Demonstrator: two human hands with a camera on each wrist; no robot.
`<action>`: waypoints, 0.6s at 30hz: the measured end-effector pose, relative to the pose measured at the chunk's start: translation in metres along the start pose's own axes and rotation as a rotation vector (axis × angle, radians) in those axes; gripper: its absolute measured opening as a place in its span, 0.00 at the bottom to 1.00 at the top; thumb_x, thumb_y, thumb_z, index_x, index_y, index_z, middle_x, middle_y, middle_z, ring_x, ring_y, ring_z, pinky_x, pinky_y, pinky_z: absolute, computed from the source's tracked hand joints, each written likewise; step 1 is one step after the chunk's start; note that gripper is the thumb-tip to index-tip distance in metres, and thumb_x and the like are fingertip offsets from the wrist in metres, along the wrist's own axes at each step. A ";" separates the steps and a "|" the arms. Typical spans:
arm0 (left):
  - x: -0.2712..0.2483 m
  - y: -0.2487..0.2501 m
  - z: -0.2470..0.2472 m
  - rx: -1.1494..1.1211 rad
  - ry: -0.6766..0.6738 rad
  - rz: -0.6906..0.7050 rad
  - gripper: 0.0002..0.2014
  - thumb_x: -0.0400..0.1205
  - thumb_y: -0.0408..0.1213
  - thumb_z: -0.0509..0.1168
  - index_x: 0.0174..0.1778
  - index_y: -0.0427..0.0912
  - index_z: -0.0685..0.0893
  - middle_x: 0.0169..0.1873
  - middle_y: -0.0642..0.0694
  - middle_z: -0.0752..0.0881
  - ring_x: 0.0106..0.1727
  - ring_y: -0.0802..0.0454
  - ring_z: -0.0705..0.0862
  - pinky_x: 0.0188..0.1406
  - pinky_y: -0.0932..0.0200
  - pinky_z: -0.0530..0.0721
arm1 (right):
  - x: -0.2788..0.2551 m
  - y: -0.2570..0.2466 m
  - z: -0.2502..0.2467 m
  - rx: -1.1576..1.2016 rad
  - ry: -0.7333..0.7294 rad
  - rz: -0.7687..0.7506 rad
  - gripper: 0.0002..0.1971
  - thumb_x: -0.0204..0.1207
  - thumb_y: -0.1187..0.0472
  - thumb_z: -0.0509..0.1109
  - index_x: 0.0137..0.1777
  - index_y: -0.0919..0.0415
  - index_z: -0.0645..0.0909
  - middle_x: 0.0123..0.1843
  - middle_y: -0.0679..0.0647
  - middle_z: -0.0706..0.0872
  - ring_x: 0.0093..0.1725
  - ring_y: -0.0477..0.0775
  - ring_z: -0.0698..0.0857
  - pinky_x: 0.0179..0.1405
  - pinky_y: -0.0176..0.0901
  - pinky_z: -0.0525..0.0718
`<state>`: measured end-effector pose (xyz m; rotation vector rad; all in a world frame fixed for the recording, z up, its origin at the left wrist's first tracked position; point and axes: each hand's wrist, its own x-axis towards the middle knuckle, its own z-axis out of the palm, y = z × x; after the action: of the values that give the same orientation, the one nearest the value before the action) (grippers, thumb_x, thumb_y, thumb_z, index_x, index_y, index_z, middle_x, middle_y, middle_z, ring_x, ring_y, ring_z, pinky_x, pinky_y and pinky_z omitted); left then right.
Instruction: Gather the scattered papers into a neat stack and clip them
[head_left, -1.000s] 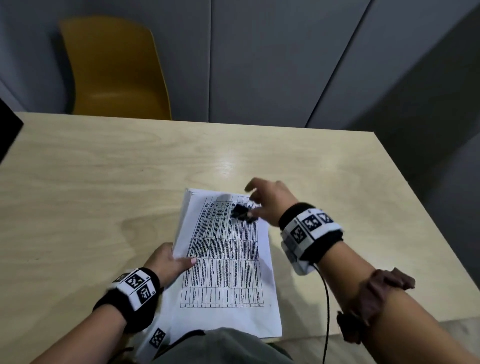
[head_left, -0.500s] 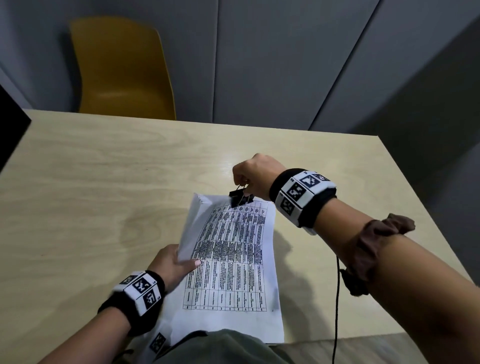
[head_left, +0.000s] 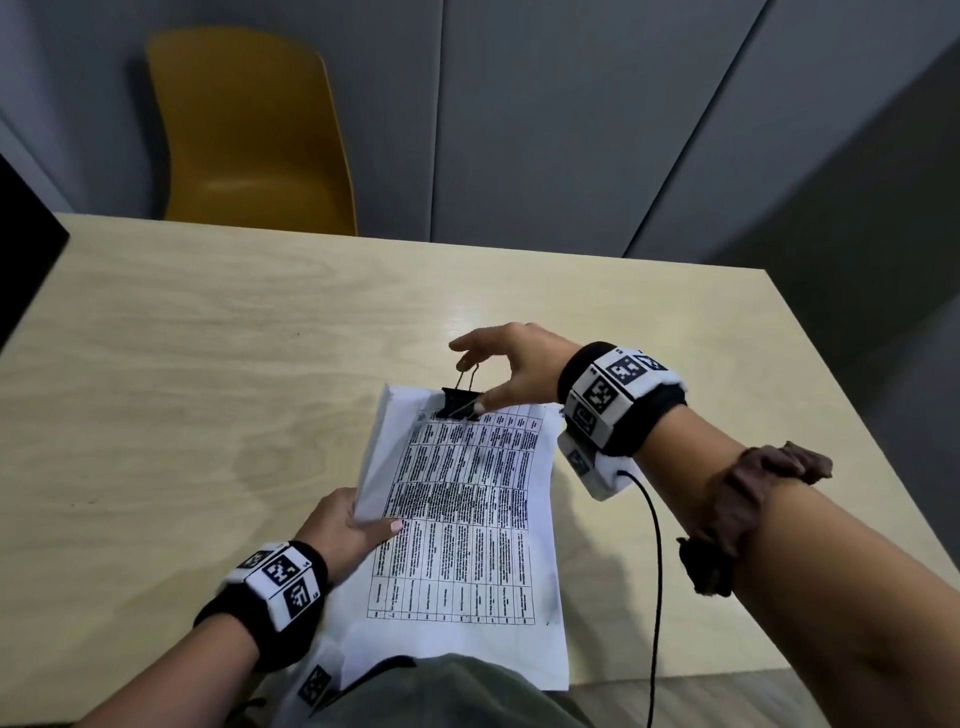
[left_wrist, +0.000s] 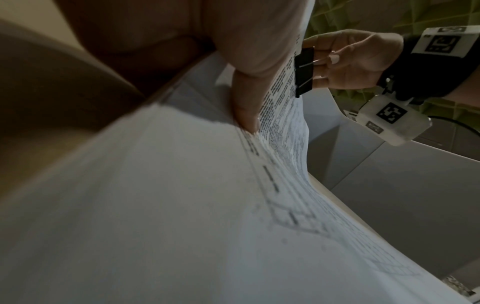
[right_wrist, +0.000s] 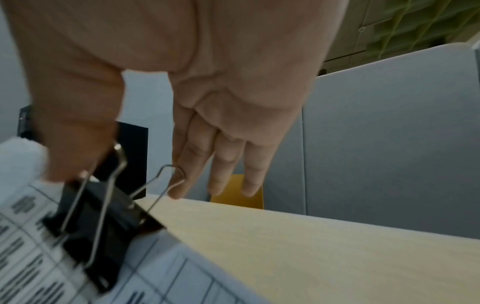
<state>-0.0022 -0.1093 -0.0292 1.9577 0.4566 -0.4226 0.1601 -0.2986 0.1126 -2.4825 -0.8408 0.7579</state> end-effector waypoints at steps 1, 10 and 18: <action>0.000 -0.001 0.000 -0.004 0.011 -0.008 0.07 0.75 0.40 0.71 0.42 0.43 0.80 0.37 0.40 0.84 0.42 0.41 0.84 0.45 0.51 0.84 | -0.001 0.002 0.003 -0.010 -0.014 0.011 0.42 0.63 0.57 0.81 0.77 0.52 0.66 0.71 0.47 0.80 0.71 0.48 0.76 0.74 0.45 0.70; 0.007 -0.009 0.001 -0.044 -0.015 0.011 0.10 0.74 0.40 0.72 0.45 0.39 0.81 0.30 0.50 0.79 0.35 0.52 0.79 0.34 0.60 0.76 | 0.004 0.006 0.044 0.133 -0.132 0.097 0.22 0.67 0.61 0.79 0.62 0.56 0.82 0.51 0.50 0.88 0.53 0.51 0.85 0.54 0.42 0.80; 0.010 -0.014 0.001 -0.122 -0.047 0.001 0.13 0.74 0.40 0.72 0.49 0.38 0.83 0.35 0.48 0.83 0.41 0.47 0.82 0.43 0.56 0.80 | 0.006 0.014 0.040 0.181 -0.092 0.020 0.17 0.64 0.61 0.80 0.54 0.57 0.84 0.51 0.54 0.90 0.53 0.55 0.87 0.61 0.54 0.83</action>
<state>-0.0004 -0.1035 -0.0453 1.8260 0.4416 -0.4296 0.1460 -0.2974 0.0726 -2.3143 -0.7444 0.9189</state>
